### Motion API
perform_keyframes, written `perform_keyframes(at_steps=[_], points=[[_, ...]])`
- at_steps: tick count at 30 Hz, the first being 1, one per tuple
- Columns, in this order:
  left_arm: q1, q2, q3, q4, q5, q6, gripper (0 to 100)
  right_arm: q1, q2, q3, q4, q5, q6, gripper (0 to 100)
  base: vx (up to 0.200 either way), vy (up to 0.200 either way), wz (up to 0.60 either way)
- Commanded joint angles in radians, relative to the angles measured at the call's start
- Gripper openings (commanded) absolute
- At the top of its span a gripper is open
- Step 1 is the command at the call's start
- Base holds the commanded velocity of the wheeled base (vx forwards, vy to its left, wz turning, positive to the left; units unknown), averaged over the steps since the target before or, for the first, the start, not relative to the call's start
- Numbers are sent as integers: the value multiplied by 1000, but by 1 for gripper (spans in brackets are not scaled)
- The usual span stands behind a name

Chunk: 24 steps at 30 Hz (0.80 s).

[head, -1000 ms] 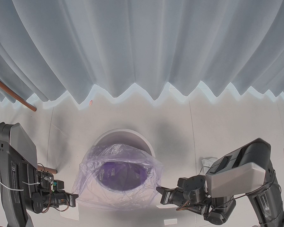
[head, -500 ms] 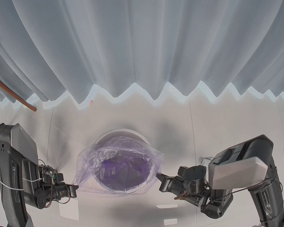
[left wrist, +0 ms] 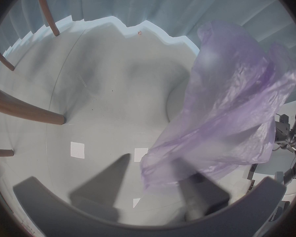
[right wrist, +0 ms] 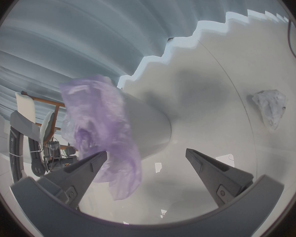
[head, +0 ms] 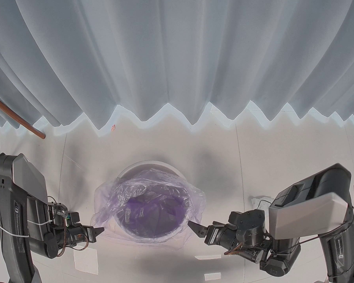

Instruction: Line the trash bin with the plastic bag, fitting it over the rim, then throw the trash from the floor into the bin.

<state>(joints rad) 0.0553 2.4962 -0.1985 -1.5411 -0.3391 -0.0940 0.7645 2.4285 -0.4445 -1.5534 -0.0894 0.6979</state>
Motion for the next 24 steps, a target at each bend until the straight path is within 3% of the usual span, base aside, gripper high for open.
perform_keyframes(at_steps=[1,10,14,19,23,24], points=[[11,-123,51,-1,-3,-4,100,59,-151,125,-16,0,8,100,0,0,0],[23,-287,199,1,-1,11,100,85,-276,214,-16,2,6,100,0,0,0],[80,-454,199,1,-9,10,100,85,-344,240,-16,7,6,100,0,0,0],[90,-734,199,4,-123,-18,100,110,-468,245,-14,8,0,100,0,0,0],[-2,-987,199,10,-164,-181,100,131,-533,259,-16,7,-1,100,0,0,0],[-51,-1085,199,10,-149,-274,100,134,-552,260,-16,5,3,100,0,0,0]])
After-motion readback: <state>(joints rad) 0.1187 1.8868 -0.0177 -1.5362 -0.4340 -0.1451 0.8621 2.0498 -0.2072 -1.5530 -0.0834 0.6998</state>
